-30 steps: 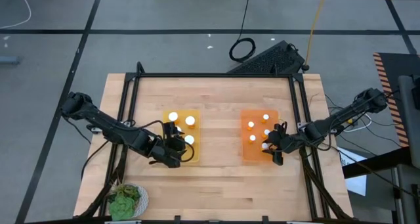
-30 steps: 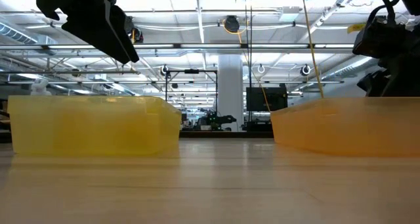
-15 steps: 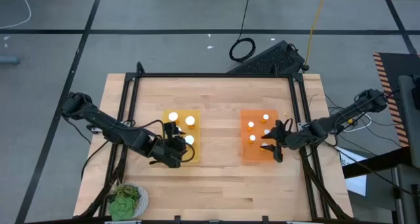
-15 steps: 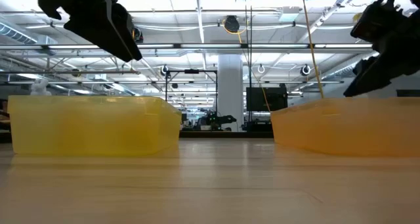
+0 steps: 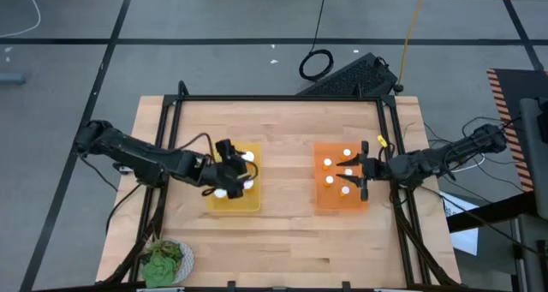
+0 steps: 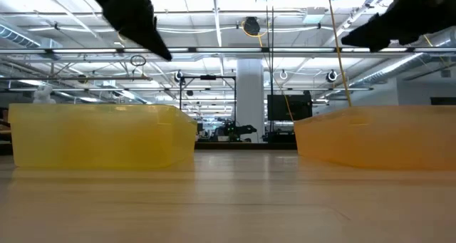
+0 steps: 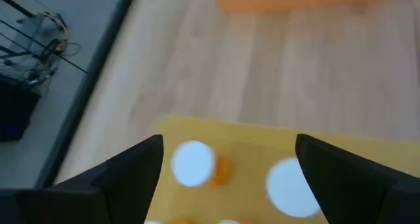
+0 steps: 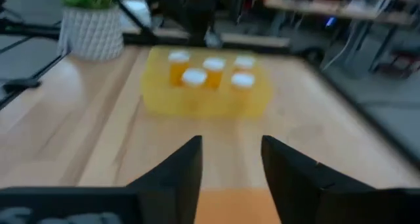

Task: Pick and place medicine bottles into bin by pill shape (circle, oval)
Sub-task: Return to Home Position

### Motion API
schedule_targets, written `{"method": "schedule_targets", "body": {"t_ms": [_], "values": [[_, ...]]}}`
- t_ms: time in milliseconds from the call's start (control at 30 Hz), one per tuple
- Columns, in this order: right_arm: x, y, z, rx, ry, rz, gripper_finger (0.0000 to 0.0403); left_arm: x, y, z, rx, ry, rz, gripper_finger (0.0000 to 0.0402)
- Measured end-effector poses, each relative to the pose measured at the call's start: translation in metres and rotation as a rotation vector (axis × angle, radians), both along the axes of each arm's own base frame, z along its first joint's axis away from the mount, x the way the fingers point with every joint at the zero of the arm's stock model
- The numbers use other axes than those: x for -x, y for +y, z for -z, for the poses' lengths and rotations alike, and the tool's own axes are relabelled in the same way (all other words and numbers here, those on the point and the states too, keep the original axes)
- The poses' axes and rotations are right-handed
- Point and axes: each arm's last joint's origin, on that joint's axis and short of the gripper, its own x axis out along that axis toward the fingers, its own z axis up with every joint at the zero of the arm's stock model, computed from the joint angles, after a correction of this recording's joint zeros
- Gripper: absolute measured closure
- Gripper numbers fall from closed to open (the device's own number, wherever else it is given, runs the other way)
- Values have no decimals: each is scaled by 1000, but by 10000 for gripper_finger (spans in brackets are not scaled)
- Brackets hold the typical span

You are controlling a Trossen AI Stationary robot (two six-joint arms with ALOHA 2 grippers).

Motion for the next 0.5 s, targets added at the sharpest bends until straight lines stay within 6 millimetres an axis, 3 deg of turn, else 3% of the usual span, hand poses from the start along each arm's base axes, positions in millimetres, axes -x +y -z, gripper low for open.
{"method": "schedule_targets", "body": {"t_ms": [233,400,500], "values": [[1,-20,-6,79,-26,-1,333,9,16,-18,8,-148,2,73],[0,-32,-7,109,-26,-27,393,18,18,-10,64,-304,97,128],[0,-40,-7,150,-30,-22,396,25,21,-1,51,-390,110,162]]}}
